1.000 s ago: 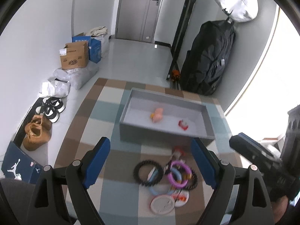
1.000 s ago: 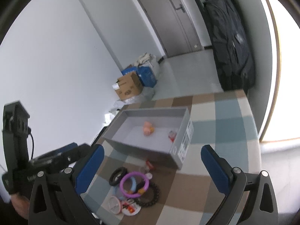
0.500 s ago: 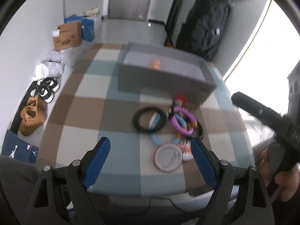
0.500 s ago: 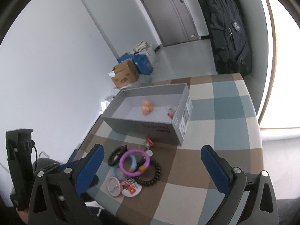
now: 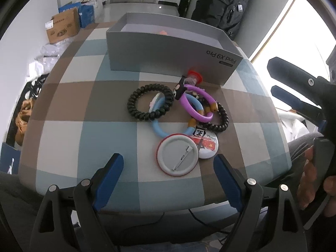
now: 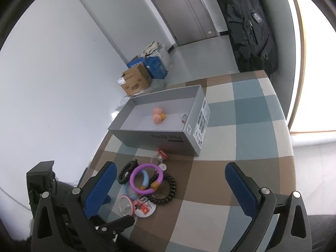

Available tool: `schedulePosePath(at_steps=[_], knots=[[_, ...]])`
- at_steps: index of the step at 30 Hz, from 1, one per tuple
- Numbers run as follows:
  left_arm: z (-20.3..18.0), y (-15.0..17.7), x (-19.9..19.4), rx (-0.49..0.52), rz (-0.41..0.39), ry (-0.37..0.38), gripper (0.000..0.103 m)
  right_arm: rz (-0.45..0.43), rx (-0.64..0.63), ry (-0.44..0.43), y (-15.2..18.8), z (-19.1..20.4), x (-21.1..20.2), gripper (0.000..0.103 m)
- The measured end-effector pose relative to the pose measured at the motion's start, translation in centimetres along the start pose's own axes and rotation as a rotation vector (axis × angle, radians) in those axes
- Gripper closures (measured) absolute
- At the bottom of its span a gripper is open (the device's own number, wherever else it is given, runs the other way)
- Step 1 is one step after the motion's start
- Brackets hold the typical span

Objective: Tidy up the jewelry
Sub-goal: 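Withdraw the left gripper from the box back toward the item pile, then grasp the white red-rimmed round disc with the left gripper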

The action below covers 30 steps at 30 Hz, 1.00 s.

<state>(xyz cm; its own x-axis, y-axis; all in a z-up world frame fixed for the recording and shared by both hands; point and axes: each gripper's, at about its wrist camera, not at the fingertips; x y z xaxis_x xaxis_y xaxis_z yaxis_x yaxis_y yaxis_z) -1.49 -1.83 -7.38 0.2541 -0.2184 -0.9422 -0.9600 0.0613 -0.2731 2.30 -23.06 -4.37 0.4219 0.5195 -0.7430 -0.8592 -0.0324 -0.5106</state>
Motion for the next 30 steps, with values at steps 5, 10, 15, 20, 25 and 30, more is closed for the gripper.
schedulePosePath(at_steps=[5, 10, 15, 20, 25, 30], knots=[[-0.8, 0.0, 0.2, 0.037, -0.009, -0.011, 0.027, -0.003, -0.006, -0.003, 0.0, 0.1, -0.1, 0.0], [-1.4, 0.3, 0.4, 0.076, -0.019, -0.052, 0.044, -0.006, 0.007, -0.008, -0.1, -0.1, -0.3, 0.0], [-1.2, 0.2, 0.3, 0.08, -0.028, -0.064, 0.066, -0.01, 0.016, -0.004, -0.1, -0.3, -0.4, 0.0], [-1.0, 0.0, 0.3, 0.079, -0.02, -0.046, 0.066, -0.01, 0.023, -0.002, -0.1, -0.5, -0.5, 0.0], [-0.5, -0.1, -0.5, 0.056, -0.026, 0.026, 0.066, -0.001, 0.021, 0.006, 0.0, -0.5, -0.4, 0.0], [0.7, -0.3, -2.1, 0.002, -0.07, 0.104, 0.066, 0.042, 0.038, 0.01, 0.7, -0.5, 0.2, 0.0]])
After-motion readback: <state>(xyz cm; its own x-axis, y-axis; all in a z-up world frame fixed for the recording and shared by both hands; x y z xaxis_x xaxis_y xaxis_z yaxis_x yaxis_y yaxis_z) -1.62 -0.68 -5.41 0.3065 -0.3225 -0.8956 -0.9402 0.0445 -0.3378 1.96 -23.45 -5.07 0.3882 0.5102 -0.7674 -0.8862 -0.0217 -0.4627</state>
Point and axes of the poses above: each gripper's, at about its wrist camera, not at the fingertips, and x roughly the way its jaws point, z to its left, y to its underside, and after that the axes turned 9 degrees about z, right-handed
